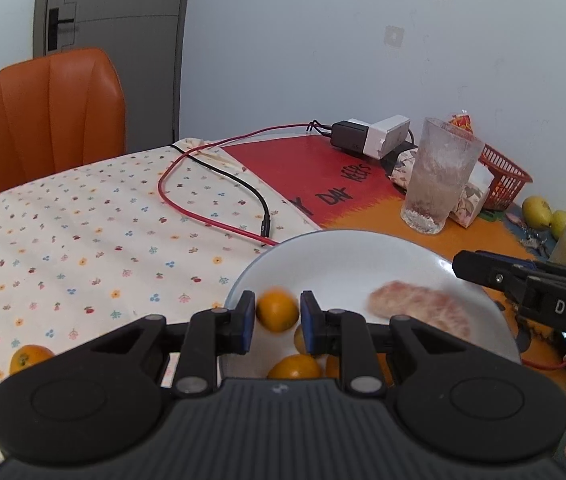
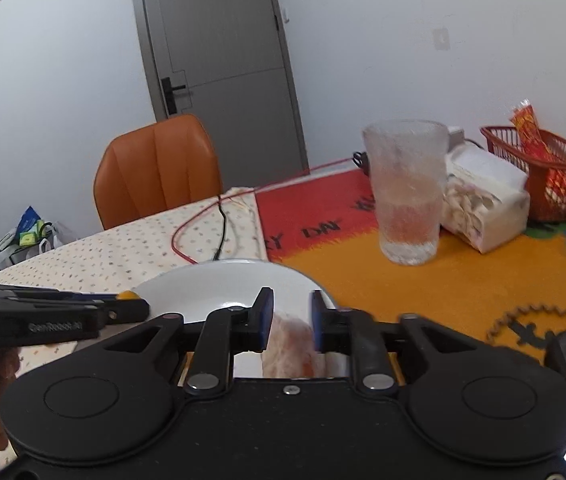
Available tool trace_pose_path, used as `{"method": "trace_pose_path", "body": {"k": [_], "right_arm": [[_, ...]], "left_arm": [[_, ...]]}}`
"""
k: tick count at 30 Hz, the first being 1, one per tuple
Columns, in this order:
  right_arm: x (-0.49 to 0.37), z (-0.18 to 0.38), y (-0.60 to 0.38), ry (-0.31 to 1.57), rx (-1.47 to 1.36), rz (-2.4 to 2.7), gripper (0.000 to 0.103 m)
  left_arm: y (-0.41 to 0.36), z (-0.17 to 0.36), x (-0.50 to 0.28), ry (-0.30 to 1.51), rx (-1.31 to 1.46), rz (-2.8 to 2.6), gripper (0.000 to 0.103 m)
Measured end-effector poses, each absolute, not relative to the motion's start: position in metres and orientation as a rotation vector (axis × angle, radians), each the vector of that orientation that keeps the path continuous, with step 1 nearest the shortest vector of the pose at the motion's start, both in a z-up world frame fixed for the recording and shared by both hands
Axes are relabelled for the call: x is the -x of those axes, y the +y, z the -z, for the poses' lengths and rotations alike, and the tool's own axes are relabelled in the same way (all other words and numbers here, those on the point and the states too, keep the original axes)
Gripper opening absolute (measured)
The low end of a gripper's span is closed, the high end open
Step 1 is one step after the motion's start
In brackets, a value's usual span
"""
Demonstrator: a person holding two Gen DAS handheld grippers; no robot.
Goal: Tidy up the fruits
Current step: 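Open the left tool dropping the kumquat onto the plate while the right tool releases the pomelo, then move both open tools back toward the remaining red plum and orange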
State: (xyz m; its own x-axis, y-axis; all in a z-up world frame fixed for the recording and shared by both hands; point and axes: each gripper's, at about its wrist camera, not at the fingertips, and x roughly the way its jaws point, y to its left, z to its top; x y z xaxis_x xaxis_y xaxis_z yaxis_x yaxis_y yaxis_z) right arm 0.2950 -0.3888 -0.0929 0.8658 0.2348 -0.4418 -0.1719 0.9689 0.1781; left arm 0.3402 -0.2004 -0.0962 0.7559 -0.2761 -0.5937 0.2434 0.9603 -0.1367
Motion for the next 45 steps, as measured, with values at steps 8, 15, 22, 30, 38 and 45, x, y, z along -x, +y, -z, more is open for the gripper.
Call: {"method": "trace_pose_path", "body": {"k": [8,15,22,30,38,45], "right_arm": [[-0.286,0.086,-0.392,0.469,-0.209,-0.217,0.029],[-0.273,0.088,-0.381,0.479,-0.249,-0.234,0.039],[-0.262,0.091,-0.368,0.489,-0.289,-0.244,0.046],[-0.246,0.087,-0.347,0.469,-0.29,-0.258,0.066],[-0.234,0.082,-0.329,0.467,-0.284,-0.242,0.091],[-0.226,0.076,-0.317,0.455,-0.285,-0.24,0.103]], "left_arm": [[-0.196,0.087,-0.331,0.651,0.06,0.288,0.028],[-0.183,0.08,-0.313,0.636,0.057,0.278,0.043],[-0.158,0.071,-0.294,0.624,0.087,0.24,0.049],[-0.124,0.064,-0.276,0.639,0.116,0.177,0.052],[-0.097,0.055,-0.254,0.607,0.133,0.129,0.088],[-0.078,0.05,-0.237,0.588,0.125,0.113,0.097]]}}
